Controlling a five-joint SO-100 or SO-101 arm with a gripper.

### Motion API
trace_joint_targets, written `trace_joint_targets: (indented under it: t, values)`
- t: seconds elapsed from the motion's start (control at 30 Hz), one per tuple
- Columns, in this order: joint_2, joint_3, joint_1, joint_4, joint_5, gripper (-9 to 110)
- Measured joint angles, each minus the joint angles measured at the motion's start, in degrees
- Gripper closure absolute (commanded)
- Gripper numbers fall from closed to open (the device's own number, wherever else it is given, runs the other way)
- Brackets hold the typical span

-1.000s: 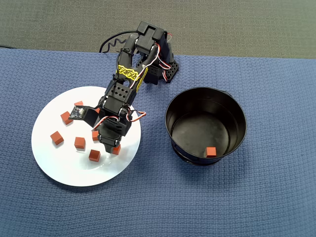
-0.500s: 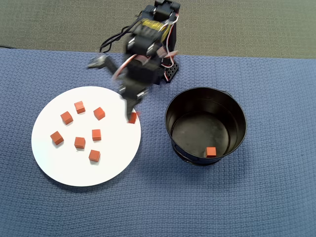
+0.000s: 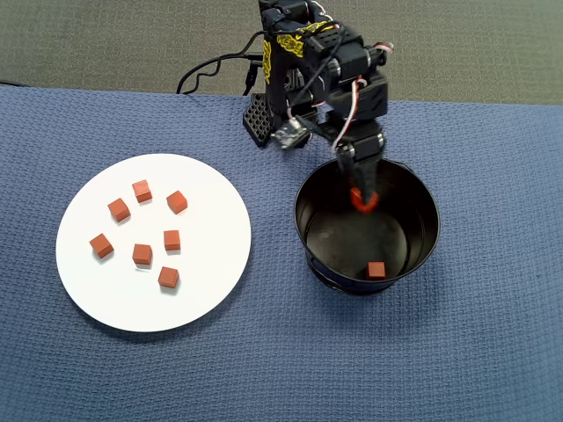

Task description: Pick up the red cubes from the white plate and place them in the black recipient

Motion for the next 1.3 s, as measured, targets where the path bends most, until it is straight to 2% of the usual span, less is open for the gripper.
trace_joint_targets:
  t: [0.17, 0.23, 0.37, 0.7, 1.0, 1.3]
  values:
    - [0.1, -1.5, 5.7, 0.0, -3.1, 66]
    - [0.1, -1.5, 10.5, 0.0, -5.9, 72]
    - [-1.4, -1.6, 21.4, 0.0, -11.5, 76]
    - [-13.5, 7.6, 45.7, -11.7, -37.3, 81]
    - [-27.6, 3.2, 59.7, -13.5, -38.4, 80]
    - [-36.6, 1.2, 63.5, -17.2, -43.1, 81]
